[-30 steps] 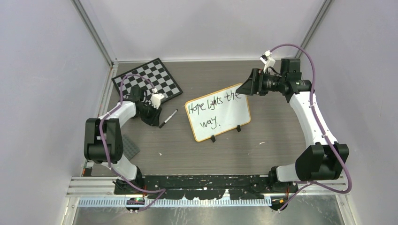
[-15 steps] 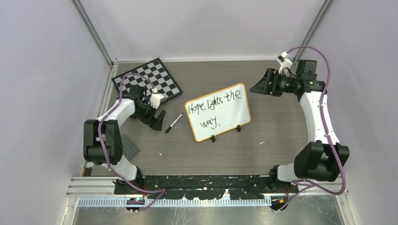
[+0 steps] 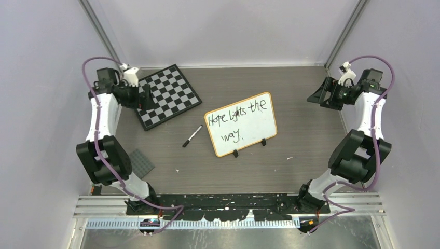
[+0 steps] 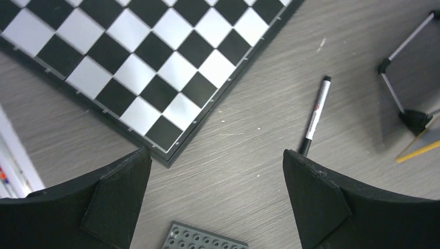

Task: Write a sentence on the whiteboard
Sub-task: Reset both arms

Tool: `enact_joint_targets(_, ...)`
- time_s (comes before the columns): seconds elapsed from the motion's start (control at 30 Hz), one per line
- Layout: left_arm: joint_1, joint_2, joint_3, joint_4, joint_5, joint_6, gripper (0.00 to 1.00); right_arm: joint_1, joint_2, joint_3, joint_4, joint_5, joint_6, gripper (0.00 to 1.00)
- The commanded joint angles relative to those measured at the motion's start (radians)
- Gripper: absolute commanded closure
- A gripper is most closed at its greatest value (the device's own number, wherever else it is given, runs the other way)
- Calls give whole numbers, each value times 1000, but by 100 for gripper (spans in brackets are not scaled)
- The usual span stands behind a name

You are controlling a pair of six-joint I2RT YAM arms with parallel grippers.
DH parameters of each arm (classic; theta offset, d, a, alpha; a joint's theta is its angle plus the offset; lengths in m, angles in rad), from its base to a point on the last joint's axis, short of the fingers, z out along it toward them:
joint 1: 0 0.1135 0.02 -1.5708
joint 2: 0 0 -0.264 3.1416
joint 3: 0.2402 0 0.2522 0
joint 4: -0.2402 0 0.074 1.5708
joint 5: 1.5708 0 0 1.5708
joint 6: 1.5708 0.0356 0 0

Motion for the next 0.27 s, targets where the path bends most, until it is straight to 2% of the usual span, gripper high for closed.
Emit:
enact_joint_targets(0.0,63,6,21,6,23,-89,0,-11,11,-13,5,94,-92,15)
enact_joint_targets(0.23,84,-16,-38,69,-9,-150,0,-11,8,-43,50,108,-60,15)
